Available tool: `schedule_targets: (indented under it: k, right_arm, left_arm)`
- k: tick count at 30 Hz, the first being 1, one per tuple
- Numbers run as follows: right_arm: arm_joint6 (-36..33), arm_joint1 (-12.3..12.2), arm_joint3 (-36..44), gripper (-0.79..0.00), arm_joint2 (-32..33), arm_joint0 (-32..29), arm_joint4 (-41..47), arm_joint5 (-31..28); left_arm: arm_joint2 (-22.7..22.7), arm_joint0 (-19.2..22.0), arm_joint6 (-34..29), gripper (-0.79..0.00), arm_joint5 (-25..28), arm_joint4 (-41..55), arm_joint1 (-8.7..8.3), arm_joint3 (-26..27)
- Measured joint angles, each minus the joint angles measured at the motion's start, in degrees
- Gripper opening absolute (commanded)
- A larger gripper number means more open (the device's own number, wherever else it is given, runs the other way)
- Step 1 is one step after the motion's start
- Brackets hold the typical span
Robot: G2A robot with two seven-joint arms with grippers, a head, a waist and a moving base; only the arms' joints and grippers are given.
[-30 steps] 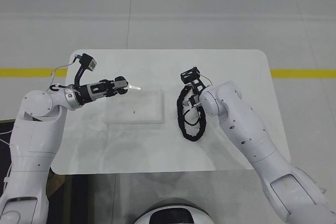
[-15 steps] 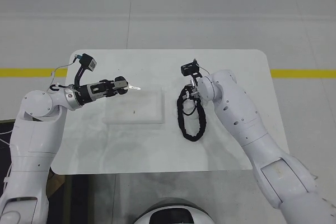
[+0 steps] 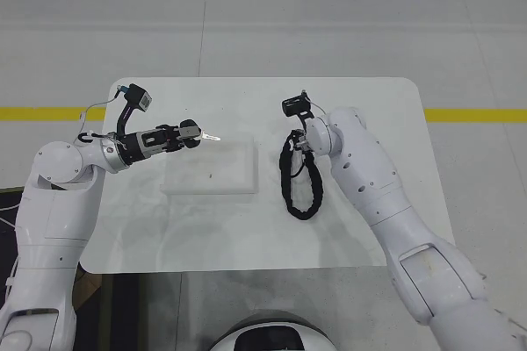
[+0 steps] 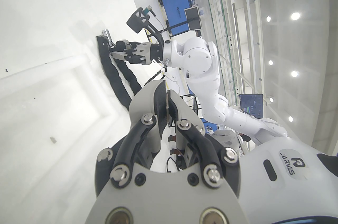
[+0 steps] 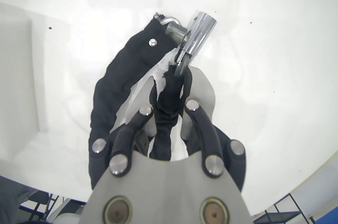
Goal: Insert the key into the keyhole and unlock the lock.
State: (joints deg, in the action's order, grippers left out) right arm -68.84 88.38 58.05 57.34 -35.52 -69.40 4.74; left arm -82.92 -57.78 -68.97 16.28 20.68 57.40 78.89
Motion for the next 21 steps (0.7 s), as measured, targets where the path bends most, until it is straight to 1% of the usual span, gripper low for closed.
schedule_targets:
  k: [3,7,8,9,10,11,18,21]
  right_arm:
    - [-0.1,0.1,1.3,-0.468,1.6,-1.1,-1.6,-0.6]
    - [-0.2,0.8,0.2,-0.489,2.2,-1.6,-3.4,-1.2]
    - [-0.2,1.0,-0.2,-0.579,2.3,-1.5,-3.5,-1.3]
    - [-0.2,1.2,-0.7,-0.600,2.4,-1.5,-3.5,-1.4]
    - [-0.2,1.4,-1.3,-0.656,2.6,-1.3,-3.6,-1.5]
    - [-0.2,1.6,-1.8,-0.785,2.7,-1.2,-3.8,-1.6]
    - [0.5,2.7,-4.4,-0.785,4.9,-0.4,-4.4,-1.3]
    - [0.8,2.5,-1.9,-0.785,7.6,-1.0,-3.5,-2.5]
  left_arm:
    - [0.0,0.0,0.0,-0.785,0.0,0.0,0.00,0.0]
    - [0.0,0.0,0.0,-0.785,0.0,0.0,0.00,0.0]
    - [0.0,0.0,0.0,-0.785,0.0,0.0,0.00,0.0]
    - [0.0,0.0,0.0,-0.785,0.0,0.0,0.00,0.0]
    - [0.0,0.0,0.0,-0.785,0.0,0.0,0.00,0.0]
    - [0.0,0.0,0.0,-0.785,0.0,0.0,0.00,0.0]
    - [0.0,0.0,0.0,-0.785,0.0,0.0,0.00,0.0]
    - [0.0,0.0,0.0,-0.785,0.0,0.0,0.00,0.0]
